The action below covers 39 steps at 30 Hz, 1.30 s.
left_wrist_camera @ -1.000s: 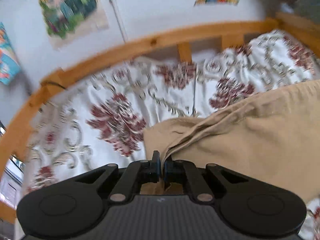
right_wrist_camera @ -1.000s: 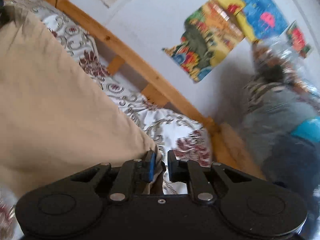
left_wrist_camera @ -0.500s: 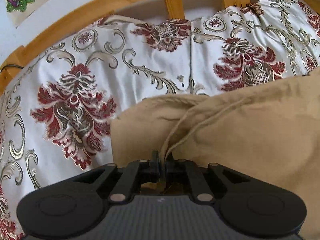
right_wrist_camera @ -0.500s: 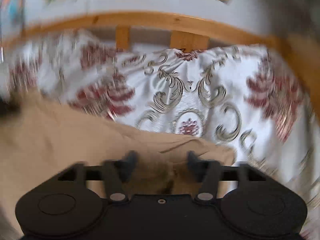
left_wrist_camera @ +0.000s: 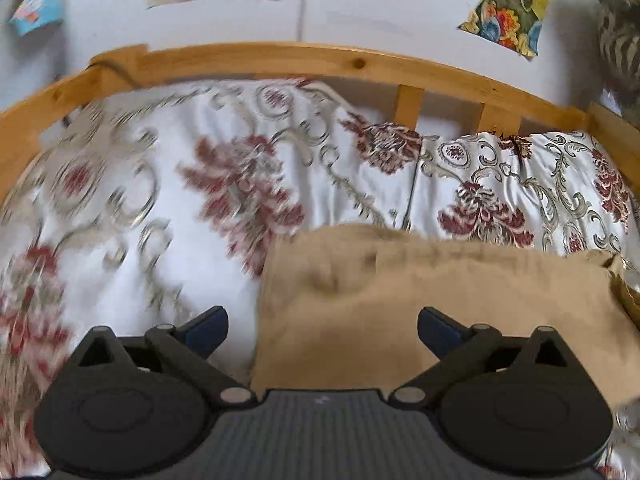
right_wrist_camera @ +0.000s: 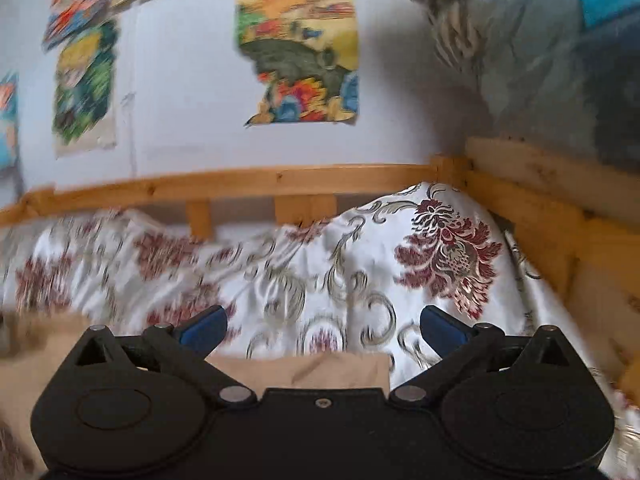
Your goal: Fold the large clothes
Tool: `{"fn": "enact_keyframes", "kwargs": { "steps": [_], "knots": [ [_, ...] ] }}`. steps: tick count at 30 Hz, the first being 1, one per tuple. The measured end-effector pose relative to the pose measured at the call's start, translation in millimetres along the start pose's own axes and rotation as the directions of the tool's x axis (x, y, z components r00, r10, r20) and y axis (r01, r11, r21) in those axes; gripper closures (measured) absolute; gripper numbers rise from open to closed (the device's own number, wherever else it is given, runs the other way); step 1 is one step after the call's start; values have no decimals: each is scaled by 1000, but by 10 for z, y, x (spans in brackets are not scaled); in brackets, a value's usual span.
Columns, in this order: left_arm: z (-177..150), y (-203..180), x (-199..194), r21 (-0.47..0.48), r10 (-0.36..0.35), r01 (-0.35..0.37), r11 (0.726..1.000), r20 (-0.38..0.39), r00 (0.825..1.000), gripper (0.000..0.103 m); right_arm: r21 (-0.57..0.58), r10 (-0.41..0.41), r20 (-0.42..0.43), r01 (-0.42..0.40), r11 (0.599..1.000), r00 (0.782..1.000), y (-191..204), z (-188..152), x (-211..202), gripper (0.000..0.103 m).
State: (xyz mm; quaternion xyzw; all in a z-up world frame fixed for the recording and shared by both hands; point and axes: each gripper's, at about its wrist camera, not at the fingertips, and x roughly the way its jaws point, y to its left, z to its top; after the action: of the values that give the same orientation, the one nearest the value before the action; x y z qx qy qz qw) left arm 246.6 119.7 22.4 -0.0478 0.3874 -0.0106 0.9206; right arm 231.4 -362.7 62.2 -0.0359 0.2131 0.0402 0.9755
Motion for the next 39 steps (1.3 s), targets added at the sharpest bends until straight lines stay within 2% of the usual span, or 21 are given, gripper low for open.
{"fn": "enact_keyframes", "kwargs": {
  "steps": [4,6,8,11,13,14,15,17,19,21,22,24,25,26,28,31,32,34,35,37,39],
  "knots": [
    [-304,166,17,-45,-14,12,999,-46,999,1,-78,-55,-17,54,996,998,237,-520,-440,1],
    [-380,243,72,-97,-44,38,995,-63,997,2,-131,-77,-58,69,989,995,326,-766,-453,1],
    [-421,299,82,-150,-70,61,987,-51,996,8,-232,-86,-93,63,971,992,403,-912,-357,1],
    [-445,369,137,-229,-64,46,972,-69,996,30,-240,-135,-6,130,962,991,362,-937,-302,6],
    [-447,407,176,-266,-66,36,963,-105,992,59,-187,-141,25,143,972,990,243,-873,-218,16],
    [-450,418,179,-276,-72,39,960,-109,991,66,-157,-135,59,143,977,989,163,-836,-177,28],
    [-451,420,178,-273,-58,25,962,-114,992,79,-131,-145,80,154,979,986,98,-810,-130,53],
    [-447,401,170,-245,-32,0,970,-129,991,87,-94,-211,70,217,972,975,-43,-761,1,79],
    [-456,377,163,-219,-17,-13,976,-134,991,90,-63,-271,49,274,960,961,-203,-784,129,78],
    [-467,337,223,-180,0,-30,983,-163,987,90,-18,-344,-17,344,939,939,-333,-896,217,58],
    [-477,327,245,-171,4,-33,985,-171,985,89,-4,-370,-51,370,929,928,-377,-957,254,54],
    [-475,320,224,-167,-1,-26,986,-160,987,88,5,-372,-81,374,927,925,-400,-1040,244,49],
    [-472,319,192,-167,-9,-16,986,-152,988,84,-2,-376,-75,377,926,923,-375,-1028,198,45],
    [-475,325,162,-177,-21,-6,984,-147,989,79,-13,-379,-55,379,925,924,-330,-1001,119,35],
    [-484,350,98,-228,-40,8,974,-136,990,55,1,-348,-8,348,938,937,-243,-949,-86,19],
    [-510,340,29,-272,-50,22,962,-95,994,45,30,-262,-3,262,965,965,-62,-901,-244,14],
    [-523,314,48,-269,-43,12,963,-107,993,46,31,-227,-12,227,973,974,15,-909,-251,14],
    [-564,232,138,-218,46,-79,973,-153,987,75,8,-178,-28,179,984,984,157,-939,-231,14],
    [-595,191,169,-181,81,-110,977,-162,984,81,-9,-164,-39,164,986,986,224,-965,-180,14],
    [-644,111,195,-132,118,-139,982,-154,981,86,-21,-159,-56,158,987,986,293,-1038,-102,15],
    [-678,63,223,-106,137,-155,982,-158,978,87,40,-151,-120,157,987,981,249,-1141,23,15]
  ]
}}
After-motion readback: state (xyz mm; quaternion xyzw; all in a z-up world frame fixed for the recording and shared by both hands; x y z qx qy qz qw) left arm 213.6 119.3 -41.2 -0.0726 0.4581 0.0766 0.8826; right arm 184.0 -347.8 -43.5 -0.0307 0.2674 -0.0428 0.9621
